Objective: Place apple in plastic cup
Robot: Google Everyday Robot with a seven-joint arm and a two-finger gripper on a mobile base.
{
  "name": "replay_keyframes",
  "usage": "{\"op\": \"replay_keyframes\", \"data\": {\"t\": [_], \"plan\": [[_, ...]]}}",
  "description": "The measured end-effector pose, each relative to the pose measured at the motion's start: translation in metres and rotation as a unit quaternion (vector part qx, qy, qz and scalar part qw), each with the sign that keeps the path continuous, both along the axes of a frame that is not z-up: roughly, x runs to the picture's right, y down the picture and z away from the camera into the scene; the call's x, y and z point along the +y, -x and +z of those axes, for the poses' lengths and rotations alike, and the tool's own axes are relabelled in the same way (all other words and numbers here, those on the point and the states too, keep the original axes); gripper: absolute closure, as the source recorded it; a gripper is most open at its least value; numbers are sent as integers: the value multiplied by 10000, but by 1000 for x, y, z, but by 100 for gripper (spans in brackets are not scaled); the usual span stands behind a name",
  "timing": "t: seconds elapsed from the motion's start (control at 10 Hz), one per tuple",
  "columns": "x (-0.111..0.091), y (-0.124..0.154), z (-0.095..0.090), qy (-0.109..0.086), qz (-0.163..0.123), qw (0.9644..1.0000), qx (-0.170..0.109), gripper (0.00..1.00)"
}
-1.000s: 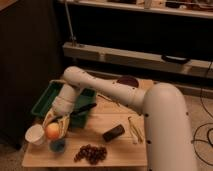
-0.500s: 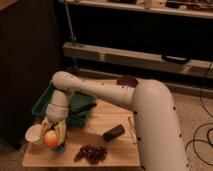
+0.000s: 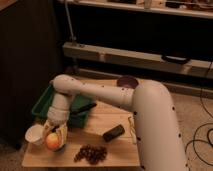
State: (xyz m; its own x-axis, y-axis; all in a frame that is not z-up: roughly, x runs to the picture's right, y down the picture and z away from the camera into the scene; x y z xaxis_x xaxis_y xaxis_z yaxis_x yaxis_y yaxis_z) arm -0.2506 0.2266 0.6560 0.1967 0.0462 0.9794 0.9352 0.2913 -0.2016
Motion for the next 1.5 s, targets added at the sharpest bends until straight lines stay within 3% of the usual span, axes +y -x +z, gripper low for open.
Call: {"op": "replay_keyframes", "data": {"t": [0.2,0.8,0.9,1.0,1.5], "plan": [[6,0,7,-75,-21,10000,30,93],[5,4,24,-200,-31,9997,116,32],[5,6,25,-203,-46,9997,101,25],[4,10,26,-207,-74,9997,74,20],[-4,6,25,-218,-94,9997,-12,20]]}}
